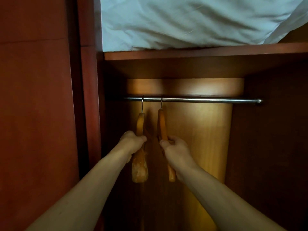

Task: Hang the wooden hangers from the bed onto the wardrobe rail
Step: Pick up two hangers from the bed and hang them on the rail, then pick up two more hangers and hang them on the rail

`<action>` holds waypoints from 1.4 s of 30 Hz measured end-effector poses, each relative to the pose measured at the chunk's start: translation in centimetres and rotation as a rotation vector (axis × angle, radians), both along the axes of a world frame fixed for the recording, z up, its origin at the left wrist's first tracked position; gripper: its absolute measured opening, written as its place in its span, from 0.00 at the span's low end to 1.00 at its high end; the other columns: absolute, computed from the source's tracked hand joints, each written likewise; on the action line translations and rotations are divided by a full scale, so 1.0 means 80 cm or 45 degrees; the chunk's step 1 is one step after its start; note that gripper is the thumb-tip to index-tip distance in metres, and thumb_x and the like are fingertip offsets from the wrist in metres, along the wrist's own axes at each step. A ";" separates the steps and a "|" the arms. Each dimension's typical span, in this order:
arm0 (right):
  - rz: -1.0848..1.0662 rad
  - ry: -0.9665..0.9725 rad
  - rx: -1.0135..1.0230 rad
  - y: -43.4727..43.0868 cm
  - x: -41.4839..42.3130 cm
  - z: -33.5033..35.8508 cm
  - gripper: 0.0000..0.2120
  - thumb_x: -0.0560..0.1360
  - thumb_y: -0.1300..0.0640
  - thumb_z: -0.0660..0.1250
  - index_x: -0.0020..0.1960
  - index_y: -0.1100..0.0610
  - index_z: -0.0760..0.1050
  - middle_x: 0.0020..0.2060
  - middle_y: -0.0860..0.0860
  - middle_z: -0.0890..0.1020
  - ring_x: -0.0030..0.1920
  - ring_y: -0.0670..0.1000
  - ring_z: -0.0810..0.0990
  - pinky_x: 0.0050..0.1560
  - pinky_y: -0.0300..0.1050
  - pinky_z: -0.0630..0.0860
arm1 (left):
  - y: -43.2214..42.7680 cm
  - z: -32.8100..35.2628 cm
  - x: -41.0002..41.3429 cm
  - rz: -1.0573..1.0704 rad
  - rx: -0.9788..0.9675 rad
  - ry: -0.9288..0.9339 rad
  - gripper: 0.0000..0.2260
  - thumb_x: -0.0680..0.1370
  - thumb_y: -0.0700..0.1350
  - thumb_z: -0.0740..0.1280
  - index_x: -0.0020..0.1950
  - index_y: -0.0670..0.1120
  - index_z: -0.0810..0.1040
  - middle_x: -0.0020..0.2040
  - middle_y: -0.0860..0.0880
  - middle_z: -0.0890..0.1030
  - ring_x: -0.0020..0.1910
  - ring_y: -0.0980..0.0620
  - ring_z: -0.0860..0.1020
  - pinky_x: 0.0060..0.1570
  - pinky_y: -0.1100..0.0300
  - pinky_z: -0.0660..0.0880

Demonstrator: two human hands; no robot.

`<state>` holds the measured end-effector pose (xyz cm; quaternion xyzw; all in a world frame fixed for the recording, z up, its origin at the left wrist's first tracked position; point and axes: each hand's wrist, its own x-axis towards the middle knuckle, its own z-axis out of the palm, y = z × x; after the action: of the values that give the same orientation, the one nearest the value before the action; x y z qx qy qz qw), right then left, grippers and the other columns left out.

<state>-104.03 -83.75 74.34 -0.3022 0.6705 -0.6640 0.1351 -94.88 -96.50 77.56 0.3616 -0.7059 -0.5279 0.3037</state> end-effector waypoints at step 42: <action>1.472 0.190 0.105 0.296 0.637 -0.066 0.28 0.76 0.54 0.74 0.74 0.53 0.74 0.58 0.46 0.81 0.57 0.46 0.80 0.53 0.41 0.71 | 0.556 -0.098 0.731 1.485 -0.042 -0.248 0.20 0.79 0.46 0.74 0.69 0.40 0.80 0.42 0.54 0.78 0.57 0.44 0.84 0.62 0.41 0.83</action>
<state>-53.08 -60.09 69.07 -0.6593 0.4298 -0.4327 0.4397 -36.42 -52.00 69.76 0.7321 -0.4233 -0.2269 0.4831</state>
